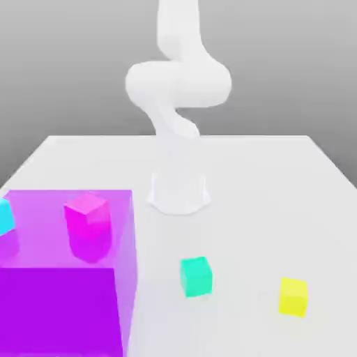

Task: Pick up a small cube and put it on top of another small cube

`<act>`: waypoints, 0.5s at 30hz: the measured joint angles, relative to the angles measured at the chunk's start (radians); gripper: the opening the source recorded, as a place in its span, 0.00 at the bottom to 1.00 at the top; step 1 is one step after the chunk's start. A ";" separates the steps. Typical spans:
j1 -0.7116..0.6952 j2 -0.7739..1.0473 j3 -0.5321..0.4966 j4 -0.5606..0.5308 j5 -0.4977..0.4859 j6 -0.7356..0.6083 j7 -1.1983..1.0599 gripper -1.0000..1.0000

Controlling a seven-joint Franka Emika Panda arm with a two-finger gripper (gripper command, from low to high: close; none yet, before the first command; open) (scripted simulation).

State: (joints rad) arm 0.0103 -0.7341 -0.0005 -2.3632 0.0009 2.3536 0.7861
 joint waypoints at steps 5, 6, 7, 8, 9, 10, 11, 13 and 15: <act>0.023 0.161 0.000 -0.147 0.003 0.127 -0.034 0.50; 0.028 0.192 0.000 -0.176 0.003 0.153 -0.041 0.50; 0.033 0.224 0.001 -0.205 0.004 0.178 -0.047 0.50; 0.037 0.256 0.001 -0.235 0.004 0.203 -0.054 0.50; 0.042 0.289 0.001 -0.264 0.005 0.229 -0.061 0.50; 0.047 0.322 0.001 -0.294 0.005 0.255 -0.068 0.50; 0.051 0.356 0.002 -0.325 0.005 0.281 -0.075 0.50; 0.060 0.427 0.004 -0.388 0.005 0.336 -0.089 0.50; 0.069 0.505 0.006 -0.454 0.006 0.396 -0.105 0.50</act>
State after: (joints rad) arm 0.0792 -0.2289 0.0057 -2.8170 0.0068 2.7498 0.6814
